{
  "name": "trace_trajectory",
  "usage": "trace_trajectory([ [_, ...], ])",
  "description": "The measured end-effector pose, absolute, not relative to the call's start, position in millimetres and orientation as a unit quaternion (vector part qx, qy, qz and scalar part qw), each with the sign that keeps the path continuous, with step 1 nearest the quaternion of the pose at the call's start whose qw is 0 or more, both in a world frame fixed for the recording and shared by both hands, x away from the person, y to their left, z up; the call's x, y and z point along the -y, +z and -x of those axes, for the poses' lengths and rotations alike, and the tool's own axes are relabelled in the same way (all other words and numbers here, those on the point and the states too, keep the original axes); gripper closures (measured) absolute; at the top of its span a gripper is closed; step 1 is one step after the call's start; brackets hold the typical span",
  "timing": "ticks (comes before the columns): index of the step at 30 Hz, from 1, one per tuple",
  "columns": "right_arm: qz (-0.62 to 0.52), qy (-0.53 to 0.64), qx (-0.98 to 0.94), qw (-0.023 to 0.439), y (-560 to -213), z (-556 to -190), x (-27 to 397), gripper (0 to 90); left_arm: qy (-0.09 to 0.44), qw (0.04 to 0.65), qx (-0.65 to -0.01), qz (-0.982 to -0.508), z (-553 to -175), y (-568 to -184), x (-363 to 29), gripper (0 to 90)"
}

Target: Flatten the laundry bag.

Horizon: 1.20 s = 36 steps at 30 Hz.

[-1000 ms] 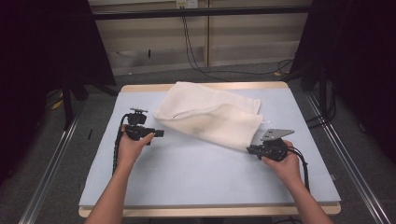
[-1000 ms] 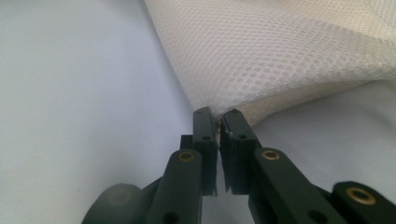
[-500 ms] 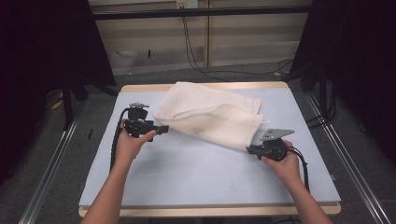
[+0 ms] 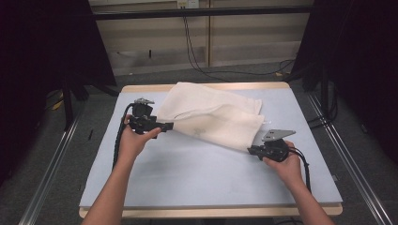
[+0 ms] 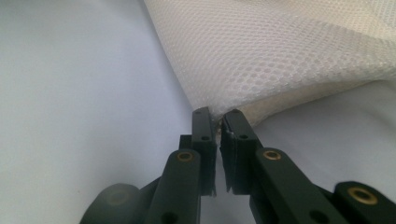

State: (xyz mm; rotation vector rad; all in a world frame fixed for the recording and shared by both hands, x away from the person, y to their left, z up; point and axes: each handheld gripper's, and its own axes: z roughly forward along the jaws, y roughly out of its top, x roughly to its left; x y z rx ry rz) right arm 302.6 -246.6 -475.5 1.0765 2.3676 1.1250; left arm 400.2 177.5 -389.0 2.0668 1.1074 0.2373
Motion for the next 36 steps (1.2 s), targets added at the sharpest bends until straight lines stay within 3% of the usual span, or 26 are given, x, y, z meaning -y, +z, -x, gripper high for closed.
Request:
trace_trajectory([
  [14, -0.374, 0.394, -0.825, 0.153, -476, -303, 247, 82.2, 0.112, 0.381, -0.403, -0.824, -406, -393, -161, 8.6],
  [25, -0.377, 0.395, -0.824, 0.149, -477, -303, 247, 81.8, 0.113, 0.386, -0.387, -0.83, -410, -391, -147, 10.2],
  [28, -0.377, 0.396, -0.824, 0.148, -476, -304, 247, 81.8, 0.116, 0.391, -0.371, -0.834, -410, -391, -141, 16.1],
  [36, -0.378, 0.398, -0.823, 0.146, -476, -304, 248, 81.7, 0.112, 0.383, -0.343, -0.85, -411, -388, -132, 41.8],
])
